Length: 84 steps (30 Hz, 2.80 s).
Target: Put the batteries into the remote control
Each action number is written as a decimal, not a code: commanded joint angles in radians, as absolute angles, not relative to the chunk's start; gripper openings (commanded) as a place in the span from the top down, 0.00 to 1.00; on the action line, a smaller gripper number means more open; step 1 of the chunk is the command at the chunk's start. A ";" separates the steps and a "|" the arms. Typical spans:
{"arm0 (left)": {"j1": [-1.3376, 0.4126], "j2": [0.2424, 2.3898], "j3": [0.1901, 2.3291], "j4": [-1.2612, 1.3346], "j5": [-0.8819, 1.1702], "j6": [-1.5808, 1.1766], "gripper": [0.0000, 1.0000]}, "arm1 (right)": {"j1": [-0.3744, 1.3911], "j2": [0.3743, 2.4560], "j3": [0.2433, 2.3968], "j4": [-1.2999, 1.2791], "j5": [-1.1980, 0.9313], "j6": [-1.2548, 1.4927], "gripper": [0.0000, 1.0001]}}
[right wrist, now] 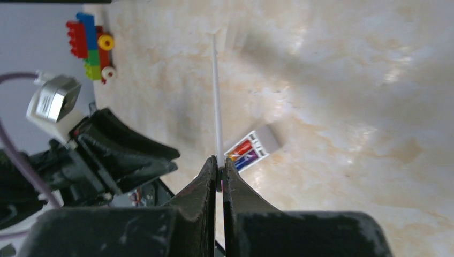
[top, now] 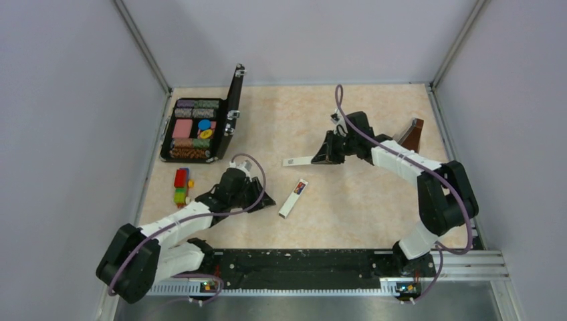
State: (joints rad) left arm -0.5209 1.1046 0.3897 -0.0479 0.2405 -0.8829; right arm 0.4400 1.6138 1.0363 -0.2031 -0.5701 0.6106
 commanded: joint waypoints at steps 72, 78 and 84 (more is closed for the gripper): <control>-0.517 0.936 0.296 -0.023 0.182 -1.046 0.36 | 0.553 1.637 1.014 -0.408 -0.763 0.350 1.00; -0.508 0.957 0.294 -0.017 0.189 -1.041 0.36 | 0.527 1.604 1.020 -0.408 -0.823 0.372 1.00; -0.501 0.970 0.293 -0.009 0.197 -1.039 0.36 | 0.509 1.571 0.998 -0.395 -0.870 0.384 1.00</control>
State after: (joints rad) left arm -0.5076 0.9588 0.3008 -0.0586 0.1787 -1.0485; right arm 0.5232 1.6222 0.9783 -0.4126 -0.8265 0.3862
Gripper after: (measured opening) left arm 0.636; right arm 0.019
